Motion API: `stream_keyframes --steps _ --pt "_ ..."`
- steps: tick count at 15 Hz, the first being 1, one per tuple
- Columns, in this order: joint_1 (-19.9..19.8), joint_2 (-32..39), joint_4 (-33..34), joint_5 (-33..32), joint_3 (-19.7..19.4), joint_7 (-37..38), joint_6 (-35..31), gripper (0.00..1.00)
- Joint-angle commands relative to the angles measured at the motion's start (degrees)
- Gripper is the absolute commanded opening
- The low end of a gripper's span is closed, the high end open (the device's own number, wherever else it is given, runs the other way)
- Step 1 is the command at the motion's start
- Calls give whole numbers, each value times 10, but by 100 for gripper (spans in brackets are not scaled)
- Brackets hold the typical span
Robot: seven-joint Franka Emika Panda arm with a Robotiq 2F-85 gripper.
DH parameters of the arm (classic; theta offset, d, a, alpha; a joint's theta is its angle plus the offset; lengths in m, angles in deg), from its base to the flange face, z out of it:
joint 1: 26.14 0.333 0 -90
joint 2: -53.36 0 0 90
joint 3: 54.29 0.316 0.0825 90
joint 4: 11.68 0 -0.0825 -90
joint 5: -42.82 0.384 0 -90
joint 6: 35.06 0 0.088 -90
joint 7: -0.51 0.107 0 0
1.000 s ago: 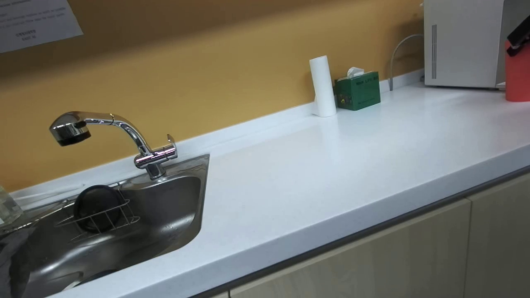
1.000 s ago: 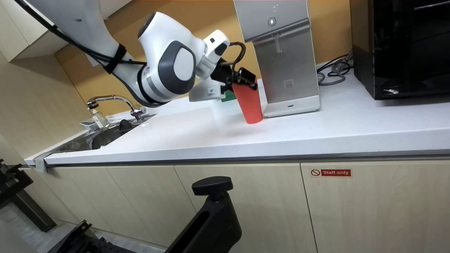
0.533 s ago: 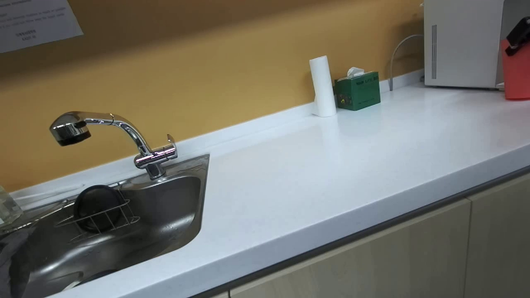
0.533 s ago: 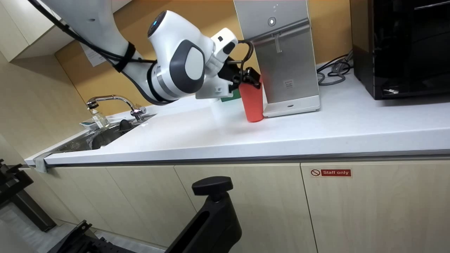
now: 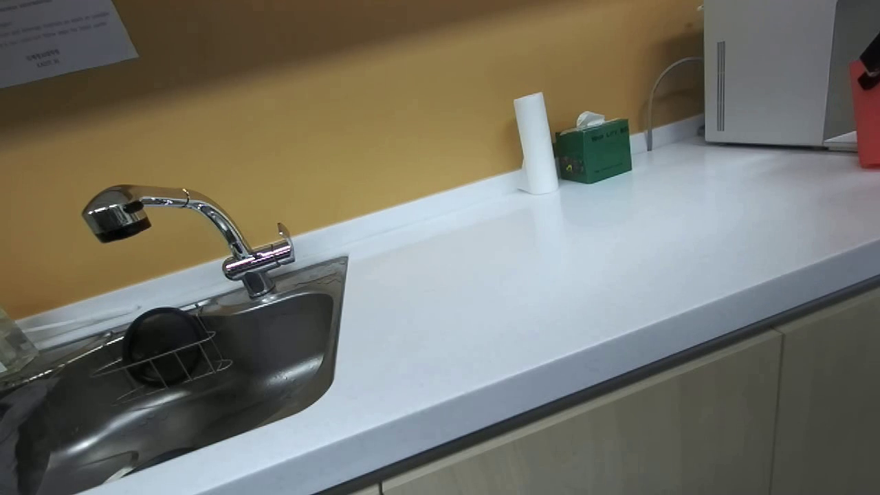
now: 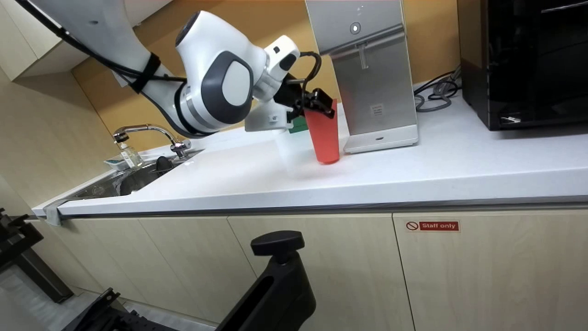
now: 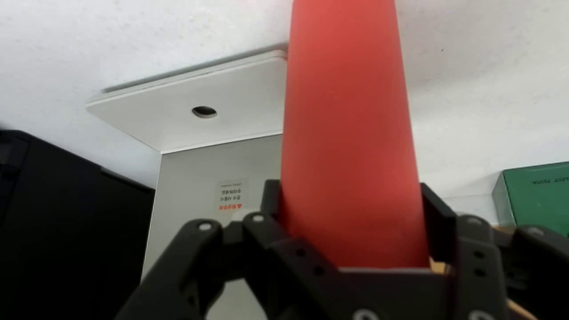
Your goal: Move the cup to the dispenser
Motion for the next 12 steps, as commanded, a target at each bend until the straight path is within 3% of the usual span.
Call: stream_keyframes --steps 1,4,5,8,9,12 --pt "27 -85 -69 44 -25 -33 0 48" --pt "29 -127 -86 83 -28 -76 0 48" --pt "96 -136 -84 82 -99 -81 1 48" --pt "152 -135 -77 97 -158 -99 4 48" --pt "171 -129 -72 100 -176 -103 5 73" --pt "190 -128 -72 101 -195 -105 4 73"
